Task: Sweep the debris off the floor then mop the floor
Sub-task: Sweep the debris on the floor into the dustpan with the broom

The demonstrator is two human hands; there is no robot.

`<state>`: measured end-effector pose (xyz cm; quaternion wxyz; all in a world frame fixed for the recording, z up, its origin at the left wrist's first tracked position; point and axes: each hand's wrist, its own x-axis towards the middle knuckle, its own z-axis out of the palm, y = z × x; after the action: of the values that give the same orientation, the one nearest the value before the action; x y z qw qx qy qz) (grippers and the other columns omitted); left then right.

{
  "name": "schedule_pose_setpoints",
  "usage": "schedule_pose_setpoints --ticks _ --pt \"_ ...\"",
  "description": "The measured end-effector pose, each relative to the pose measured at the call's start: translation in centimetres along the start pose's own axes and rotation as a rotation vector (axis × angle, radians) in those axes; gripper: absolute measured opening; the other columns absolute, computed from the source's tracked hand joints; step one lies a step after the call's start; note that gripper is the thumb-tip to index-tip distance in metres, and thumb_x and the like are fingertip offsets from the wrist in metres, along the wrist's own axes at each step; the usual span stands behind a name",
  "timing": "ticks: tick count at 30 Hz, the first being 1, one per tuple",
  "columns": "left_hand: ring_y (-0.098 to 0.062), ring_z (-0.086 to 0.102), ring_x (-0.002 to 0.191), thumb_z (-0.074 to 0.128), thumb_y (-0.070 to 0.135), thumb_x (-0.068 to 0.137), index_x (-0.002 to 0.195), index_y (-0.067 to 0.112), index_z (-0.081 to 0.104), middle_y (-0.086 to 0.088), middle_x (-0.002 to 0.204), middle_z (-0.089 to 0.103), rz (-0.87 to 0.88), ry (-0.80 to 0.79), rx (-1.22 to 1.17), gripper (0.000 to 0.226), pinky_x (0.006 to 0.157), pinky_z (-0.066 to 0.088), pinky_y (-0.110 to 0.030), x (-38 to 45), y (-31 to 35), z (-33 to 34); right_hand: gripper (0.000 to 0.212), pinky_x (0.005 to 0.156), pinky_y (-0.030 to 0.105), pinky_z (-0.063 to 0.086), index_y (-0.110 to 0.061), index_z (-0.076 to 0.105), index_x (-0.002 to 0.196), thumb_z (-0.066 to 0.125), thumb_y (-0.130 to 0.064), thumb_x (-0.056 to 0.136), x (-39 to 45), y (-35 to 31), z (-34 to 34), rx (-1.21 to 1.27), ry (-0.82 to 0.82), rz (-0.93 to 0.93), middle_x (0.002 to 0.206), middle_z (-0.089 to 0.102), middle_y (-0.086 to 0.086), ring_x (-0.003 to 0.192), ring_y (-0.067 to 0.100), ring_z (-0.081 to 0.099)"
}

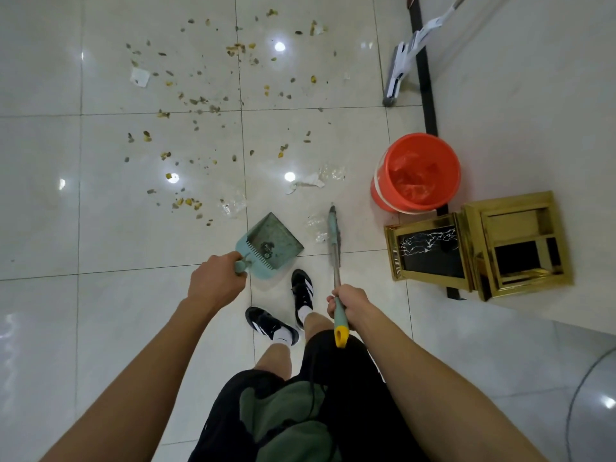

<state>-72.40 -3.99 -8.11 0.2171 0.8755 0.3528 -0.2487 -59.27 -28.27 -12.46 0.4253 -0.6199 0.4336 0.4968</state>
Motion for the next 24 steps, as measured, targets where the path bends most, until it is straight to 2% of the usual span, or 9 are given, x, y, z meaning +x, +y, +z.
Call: schedule_pose_setpoints --ticks 3,5,9,18,24 --pt "-0.020 0.063 0.070 0.060 0.046 0.092 0.098 0.029 0.061 0.004 0.081 0.065 -0.009 -0.004 -0.087 0.018 0.064 0.056 -0.033 -0.2 0.0 -0.1 0.013 0.037 0.018 0.037 0.003 0.053 0.097 0.040 0.003 0.094 -0.3 -0.7 1.6 -0.005 0.001 -0.024 0.074 0.051 0.015 0.047 0.017 0.038" --pt "-0.020 0.063 0.070 0.057 0.054 0.093 0.095 0.031 0.060 0.004 0.079 0.065 -0.026 0.009 -0.139 0.023 0.063 0.056 -0.033 -0.4 0.0 -0.1 0.017 0.036 0.018 0.036 0.003 0.052 0.105 0.038 0.002 0.095 -0.3 -1.5 2.6 -0.020 -0.006 -0.050 0.072 0.051 0.014 0.047 0.017 0.037" --pt "-0.020 0.062 0.063 0.050 0.051 0.098 0.094 0.031 0.063 0.005 0.071 0.063 -0.049 0.045 -0.119 0.025 0.063 0.059 -0.037 -1.0 -0.3 0.1 0.025 0.035 0.019 0.037 0.002 0.053 0.115 0.036 0.002 0.096 0.4 -3.9 4.5 -0.011 -0.036 -0.095 0.067 0.050 0.010 0.044 0.015 0.040" --pt "-0.020 0.062 0.065 0.050 0.048 0.099 0.095 0.032 0.066 0.004 0.072 0.064 -0.121 0.091 -0.149 0.022 0.064 0.058 -0.037 -1.1 -0.9 -1.2 0.015 0.035 0.017 0.035 -0.004 0.046 0.089 0.035 0.002 0.096 0.5 -9.1 8.2 -0.023 -0.128 -0.113 0.071 0.046 0.009 0.045 0.012 0.039" --pt "-0.020 0.062 0.064 0.052 0.047 0.099 0.094 0.032 0.066 0.004 0.070 0.063 -0.178 0.135 -0.162 0.022 0.065 0.059 -0.039 -1.4 -1.4 -2.7 0.015 0.035 0.015 0.034 -0.001 0.048 0.085 0.040 0.003 0.097 -1.3 -10.4 9.5 -0.080 -0.207 -0.151 0.067 0.045 0.008 0.046 0.013 0.037"
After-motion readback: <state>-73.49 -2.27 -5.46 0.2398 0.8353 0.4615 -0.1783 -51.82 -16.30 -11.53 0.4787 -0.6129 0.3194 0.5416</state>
